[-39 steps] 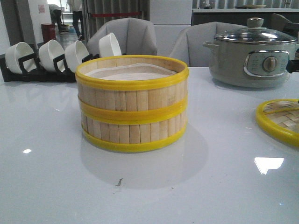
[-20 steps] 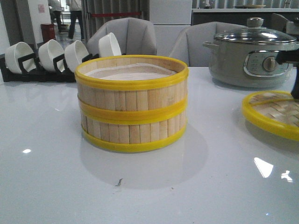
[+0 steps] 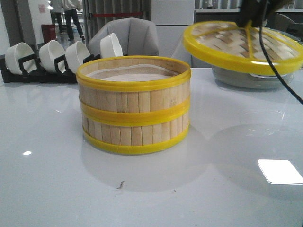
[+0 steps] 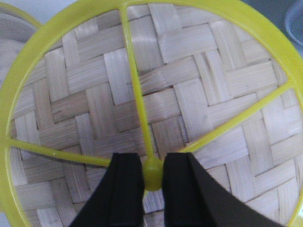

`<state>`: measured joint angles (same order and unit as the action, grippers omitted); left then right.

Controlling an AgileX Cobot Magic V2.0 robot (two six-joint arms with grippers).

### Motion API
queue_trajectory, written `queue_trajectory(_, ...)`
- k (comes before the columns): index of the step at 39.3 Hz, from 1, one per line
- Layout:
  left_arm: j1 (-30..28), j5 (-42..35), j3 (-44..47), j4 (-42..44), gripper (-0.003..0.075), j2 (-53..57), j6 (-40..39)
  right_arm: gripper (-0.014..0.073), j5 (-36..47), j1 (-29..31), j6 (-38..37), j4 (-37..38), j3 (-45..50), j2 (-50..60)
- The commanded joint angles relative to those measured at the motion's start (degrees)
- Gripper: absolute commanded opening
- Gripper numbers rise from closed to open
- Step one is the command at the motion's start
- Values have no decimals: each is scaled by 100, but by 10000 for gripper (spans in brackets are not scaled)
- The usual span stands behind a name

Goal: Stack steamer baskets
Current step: 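Lift the woven lid with the right gripper and carry it over the stack, then lower the lid onto the top basket and open the right gripper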

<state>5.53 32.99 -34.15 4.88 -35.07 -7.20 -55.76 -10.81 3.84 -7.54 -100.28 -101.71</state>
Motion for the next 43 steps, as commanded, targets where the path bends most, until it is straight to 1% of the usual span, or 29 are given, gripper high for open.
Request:
queue_trajectory(1, 4, -477, -157, -7, 86, -39, -41, 55, 108, -452, 20, -33, -799, 181)
queue_trajectory(5, 4, -477, -157, -7, 86, -39, -41, 55, -103, -939, 20, -33, -1390, -62)
queue_trajectory(11, 4, -477, -157, -7, 86, -39, -41, 55, -413, -1489, -25, -33, -2201, -619)
queue_trajectory(18, 4, -477, -157, -7, 86, -39, -41, 55, -533, -1839, -37, -27, -2846, -1231)
queue_trajectory(30, 4, -477, -157, -7, 86, -39, -41, 55, -494, -1900, -37, 222, -2912, -1679)
queue_trajectory(43, 4, -477, -157, -7, 86, -39, -41, 55, -345, -1900, -37, 184, -2906, -1738)
